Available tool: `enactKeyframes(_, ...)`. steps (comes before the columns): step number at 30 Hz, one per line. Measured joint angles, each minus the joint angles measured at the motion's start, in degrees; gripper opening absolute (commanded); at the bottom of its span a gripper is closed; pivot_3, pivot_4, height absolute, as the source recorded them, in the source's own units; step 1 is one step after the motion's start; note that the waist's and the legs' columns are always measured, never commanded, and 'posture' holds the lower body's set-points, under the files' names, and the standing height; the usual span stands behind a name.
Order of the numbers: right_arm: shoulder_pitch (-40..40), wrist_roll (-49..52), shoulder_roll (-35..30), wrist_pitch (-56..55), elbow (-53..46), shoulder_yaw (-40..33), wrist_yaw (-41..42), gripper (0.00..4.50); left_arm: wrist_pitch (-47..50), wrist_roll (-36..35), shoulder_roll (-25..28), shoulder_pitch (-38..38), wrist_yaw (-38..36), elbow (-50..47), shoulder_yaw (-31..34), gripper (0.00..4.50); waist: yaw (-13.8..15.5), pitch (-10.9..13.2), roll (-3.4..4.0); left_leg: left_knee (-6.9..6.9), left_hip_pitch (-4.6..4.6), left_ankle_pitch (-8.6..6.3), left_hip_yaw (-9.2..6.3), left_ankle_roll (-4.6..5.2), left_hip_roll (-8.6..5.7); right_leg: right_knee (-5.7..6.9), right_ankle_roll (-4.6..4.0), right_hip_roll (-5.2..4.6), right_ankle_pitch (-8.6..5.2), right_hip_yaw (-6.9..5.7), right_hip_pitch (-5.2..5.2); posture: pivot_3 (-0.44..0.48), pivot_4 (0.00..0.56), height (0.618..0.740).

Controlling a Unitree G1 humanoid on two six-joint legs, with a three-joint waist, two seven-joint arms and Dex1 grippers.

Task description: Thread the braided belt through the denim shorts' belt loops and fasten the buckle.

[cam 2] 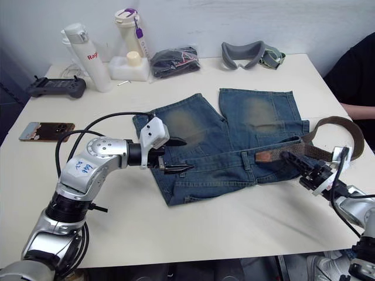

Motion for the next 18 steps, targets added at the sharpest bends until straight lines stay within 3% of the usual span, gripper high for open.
enactKeyframes(10,-0.3,2.5,8.1,1.9,-6.0,0.7,-1.3,0.09,1.3,-2.3,0.5,0.8,-1.1,-0.9,0.2,4.50,-0.2,0.0,0.00,-0.01,0.03,-0.02,-0.02,-0.06,0.12,0.01,-0.01,0.10,0.00,0.01,-0.01,0.000,0.150,0.740)
enactKeyframes(18,-1.6,6.4,9.2,4.3,-7.0,1.5,-3.6,0.09,2.2,-2.9,1.1,1.7,-1.5,-2.5,0.2,4.50,-0.1,0.0,0.00,-0.01,0.02,-0.03,-0.04,-0.06,0.11,0.00,-0.01,0.09,0.00,0.03,-0.01,0.000,0.150,0.740)
